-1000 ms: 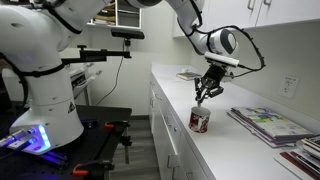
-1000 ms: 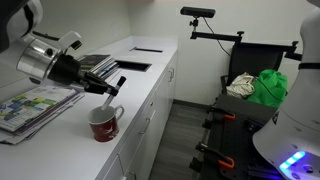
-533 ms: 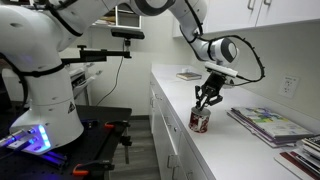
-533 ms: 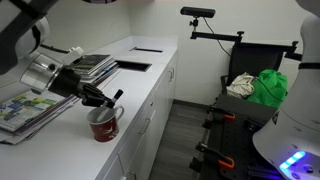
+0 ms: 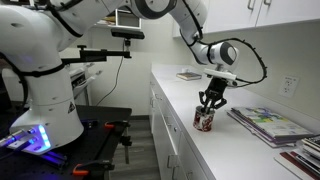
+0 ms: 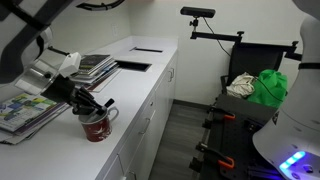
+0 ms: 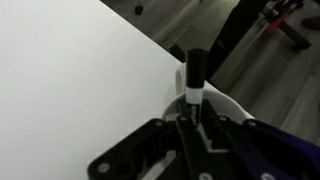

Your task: Put the marker into the mug.

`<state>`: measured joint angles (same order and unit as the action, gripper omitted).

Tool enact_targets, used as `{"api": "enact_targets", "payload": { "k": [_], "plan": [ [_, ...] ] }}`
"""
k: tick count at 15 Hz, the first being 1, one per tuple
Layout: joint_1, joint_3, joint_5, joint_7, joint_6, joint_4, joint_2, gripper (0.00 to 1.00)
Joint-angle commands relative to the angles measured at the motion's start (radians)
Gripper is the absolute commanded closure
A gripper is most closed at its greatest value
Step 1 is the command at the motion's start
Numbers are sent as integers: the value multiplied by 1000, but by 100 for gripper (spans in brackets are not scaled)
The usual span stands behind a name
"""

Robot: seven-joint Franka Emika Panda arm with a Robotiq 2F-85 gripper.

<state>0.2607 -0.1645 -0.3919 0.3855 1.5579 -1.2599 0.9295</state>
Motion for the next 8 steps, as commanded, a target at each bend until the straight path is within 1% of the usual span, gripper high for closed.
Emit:
{"api": "enact_targets", "payload": {
  "k": [1, 4, 6, 7, 8],
  "plan": [
    [27, 30, -39, -51, 54, -4, -5, 95],
    [37, 34, -86, -44, 85, -10, -12, 95],
    [43, 30, -118, 1, 81, -13, -14, 95],
    [46, 28, -136, 29, 75, -16, -15, 83],
    [49, 26, -150, 44, 74, -20, -19, 57]
  ]
}}
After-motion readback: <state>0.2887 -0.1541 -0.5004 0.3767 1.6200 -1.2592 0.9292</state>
